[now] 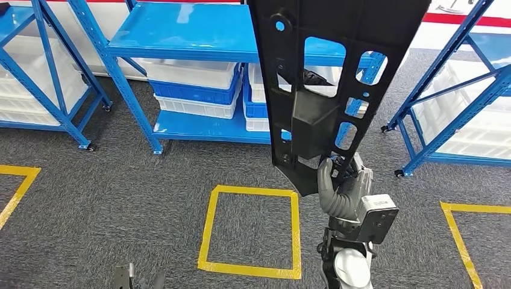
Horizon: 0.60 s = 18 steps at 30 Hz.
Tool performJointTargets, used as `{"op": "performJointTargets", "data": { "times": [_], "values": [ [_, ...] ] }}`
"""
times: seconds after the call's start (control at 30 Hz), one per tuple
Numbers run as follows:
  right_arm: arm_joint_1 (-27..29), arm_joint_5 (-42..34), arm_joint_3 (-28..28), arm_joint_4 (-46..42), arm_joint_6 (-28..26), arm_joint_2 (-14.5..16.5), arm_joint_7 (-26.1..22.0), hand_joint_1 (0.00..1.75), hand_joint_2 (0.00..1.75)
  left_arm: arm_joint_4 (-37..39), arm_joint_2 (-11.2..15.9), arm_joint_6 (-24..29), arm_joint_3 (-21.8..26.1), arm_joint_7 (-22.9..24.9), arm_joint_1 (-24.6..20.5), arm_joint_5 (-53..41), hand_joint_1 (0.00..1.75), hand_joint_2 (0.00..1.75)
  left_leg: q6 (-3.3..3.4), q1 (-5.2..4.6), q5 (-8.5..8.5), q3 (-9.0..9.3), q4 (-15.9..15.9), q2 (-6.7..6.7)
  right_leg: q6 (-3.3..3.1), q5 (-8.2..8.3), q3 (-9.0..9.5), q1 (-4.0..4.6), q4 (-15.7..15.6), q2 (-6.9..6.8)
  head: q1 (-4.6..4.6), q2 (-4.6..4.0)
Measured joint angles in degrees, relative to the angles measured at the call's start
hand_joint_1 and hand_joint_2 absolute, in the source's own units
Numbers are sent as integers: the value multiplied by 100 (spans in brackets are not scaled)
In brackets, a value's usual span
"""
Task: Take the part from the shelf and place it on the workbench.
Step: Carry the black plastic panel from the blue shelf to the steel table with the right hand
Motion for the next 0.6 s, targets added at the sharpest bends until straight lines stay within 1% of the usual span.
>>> {"op": "performJointTargets", "data": {
  "times": [0.03, 0.07, 0.1, 0.13, 0.17, 0.2, 0.23, 0.27, 0.3, 0.33, 0.37, 0.4, 0.43, 0.47, 0.5, 0.53, 0.57, 0.6],
  "values": [
    [-1, -10, -5, 0, -12, -21, -1, 175, 175, -1, -1, 0, -9, 10, -7, -5, 0, 175, -7, -2, 57, -83, 12, 7, 43, -1, 37, -3, 114, 0, 1, 0],
    [-8, -26, -14, 0, -24, -40, -3, 175, 175, -1, -1, 0, -17, 23, -15, -14, 0, 175, -20, -1, 116, -168, 26, 12, 102, 89, 175, -8, 22, 0, 1, 0],
    [-21, -44, -24, 1, -33, -56, -5, 175, 175, -3, -1, 1, -25, 36, -24, -26, 0, 175, -41, 0, 175, -251, 42, 13, 155, 213, 411, -19, -264, -1, 2, 0],
    [-47, -64, -33, 1, -40, -68, -9, 175, 175, -9, 0, 3, -33, 48, -35, -37, 0, 175, -70, -4, 232, -329, 62, 12, 187, 293, 718, -32, -677, -1, 2, 0],
    [-80, -86, -42, 2, -41, -79, -16, 175, 175, -16, 1, 7, -41, 54, -48, -46, 0, 175, -104, -11, 290, -400, 82, 11, 183, 321, 1003, -24, -1100, 12, -5, 0],
    [-111, -112, -50, 4, -41, -90, -28, 175, 175, -24, 4, 11, -50, 56, -60, -52, 0, 175, -138, -21, 353, -447, 90, 7, 159, 319, 1180, -15, -1416, 26, -17, 0],
    [-142, -144, -58, 10, -39, -101, -47, 175, 175, -30, 7, 17, -58, 55, -71, -54, 0, 175, -169, -28, 417, -477, 87, 3, 118, 303, 1260, 4, -1594, 43, -25, 0],
    [-165, -180, -66, 23, -33, -115, -69, 175, 175, -32, 9, 21, -64, 53, -76, -53, 0, 175, -198, -29, 484, -494, 70, -4, 71, 323, 1238, 24, -1644, 58, -38, 0],
    [-183, -211, -75, 44, -27, -129, -92, 175, 175, -32, 15, 25, -68, 49, -71, -52, 0, 175, -224, -17, 527, -506, 55, -14, 18, 378, 1175, -5, -1632, 54, -45, 0],
    [-206, -241, -83, 70, -17, -142, -112, 175, 175, -31, 21, 27, -70, 46, -58, -52, 0, 175, -250, -2, 463, -536, 86, -22, -43, 434, 1129, -24, -1626, 44, -51, 0],
    [-225, -267, -89, 97, -9, -151, -132, 175, 175, -29, 26, 26, -72, 40, -42, -51, 0, 175, -275, 10, 271, -582, 203, -30, -108, 503, 1076, -46, -1628, 31, -63, 0],
    [-245, -292, -94, 121, -3, -157, -152, 175, 175, -28, 31, 19, -72, 31, -29, -51, 0, 175, -297, 22, -33, -650, 440, -35, -165, 584, 1012, -64, -1630, 19, -75, 0],
    [-261, -318, -98, 142, 2, -162, -170, 175, 175, -28, 34, 11, -72, 18, -20, -50, 0, 175, -318, 23, -395, -730, 791, -39, -199, 665, 935, -49, -1625, 12, -84, 0],
    [-272, -338, -101, 161, 3, -169, -186, 175, 175, -28, 36, 3, -72, 3, -16, -50, 0, 175, -337, 26, -687, -801, 1197, -42, -221, 747, 848, -38, -1617, 10, -91, 0],
    [-278, -355, -104, 183, 4, -180, -199, 175, 175, -28, 38, -2, -72, -10, -13, -49, 0, 175, -351, 28, -844, -837, 1560, -44, -226, 826, 751, -26, -1607, 7, -94, 0],
    [-280, -368, -107, 207, 4, -192, -208, 175, 175, -28, 40, -3, -72, -22, -9, -47, 0, 175, -358, 30, -853, -806, 1787, -45, -220, 898, 647, -18, -1592, 4, -93, 0],
    [-282, -380, -109, 230, 4, -204, -217, 175, 175, -28, 42, -7, -72, -33, -3, -45, 0, 175, -353, 32, -747, -688, 1825, -45, -210, 962, 547, -13, -1574, 2, -95, 0],
    [-286, -393, -113, 251, 3, -215, -227, 175, 175, -28, 43, -12, -72, -43, 0, -44, 0, 175, -338, 34, -600, -474, 1661, -45, -195, 1019, 453, -12, -1553, 0, -95, 0]
  ]
}}
